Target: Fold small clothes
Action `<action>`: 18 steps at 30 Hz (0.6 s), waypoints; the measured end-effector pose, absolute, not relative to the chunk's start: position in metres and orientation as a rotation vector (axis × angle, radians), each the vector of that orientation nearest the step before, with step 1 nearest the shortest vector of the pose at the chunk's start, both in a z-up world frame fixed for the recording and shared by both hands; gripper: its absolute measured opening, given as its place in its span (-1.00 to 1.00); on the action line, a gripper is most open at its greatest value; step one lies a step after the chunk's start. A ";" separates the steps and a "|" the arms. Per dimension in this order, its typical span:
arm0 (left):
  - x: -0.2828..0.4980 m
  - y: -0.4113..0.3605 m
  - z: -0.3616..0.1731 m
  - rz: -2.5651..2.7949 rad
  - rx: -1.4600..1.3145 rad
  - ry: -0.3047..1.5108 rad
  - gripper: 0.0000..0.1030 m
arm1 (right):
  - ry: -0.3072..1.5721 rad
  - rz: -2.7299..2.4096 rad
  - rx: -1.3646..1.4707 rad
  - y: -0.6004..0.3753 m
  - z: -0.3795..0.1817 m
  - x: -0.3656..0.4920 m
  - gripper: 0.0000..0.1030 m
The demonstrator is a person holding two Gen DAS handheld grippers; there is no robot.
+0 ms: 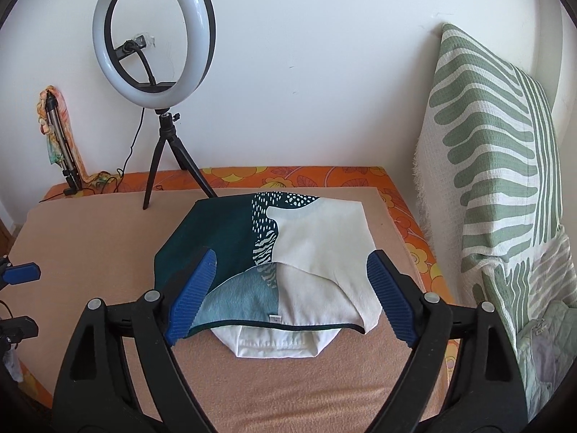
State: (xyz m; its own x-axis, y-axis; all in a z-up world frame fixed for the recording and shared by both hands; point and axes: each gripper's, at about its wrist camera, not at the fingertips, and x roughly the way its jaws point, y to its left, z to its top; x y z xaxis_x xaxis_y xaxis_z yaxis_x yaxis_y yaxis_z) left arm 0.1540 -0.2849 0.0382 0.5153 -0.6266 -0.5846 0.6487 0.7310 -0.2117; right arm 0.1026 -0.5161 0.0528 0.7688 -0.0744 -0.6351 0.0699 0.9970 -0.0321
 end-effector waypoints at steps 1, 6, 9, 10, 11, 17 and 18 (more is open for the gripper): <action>0.147 -0.281 0.041 -0.764 0.037 0.670 0.56 | 0.682 -0.099 -0.018 -0.512 0.055 0.094 0.74; 0.117 -0.263 0.052 -0.759 0.063 0.617 0.61 | 0.634 -0.148 0.000 -0.499 0.064 0.048 0.84; 0.102 -0.252 0.056 -0.760 0.072 0.606 0.62 | 0.600 -0.161 0.018 -0.490 0.067 0.024 0.92; 0.098 -0.247 0.056 -0.764 0.071 0.603 0.62 | 0.591 -0.170 0.022 -0.487 0.067 0.017 0.97; 0.094 -0.244 0.056 -0.768 0.071 0.600 0.62 | 0.578 -0.179 0.028 -0.484 0.066 0.011 1.00; 0.076 -0.225 0.053 -0.716 0.108 0.588 0.99 | 0.557 -0.204 0.054 -0.461 0.057 -0.015 1.00; 0.074 -0.222 0.050 -0.682 0.121 0.570 0.99 | 0.549 -0.209 0.053 -0.457 0.057 -0.019 1.00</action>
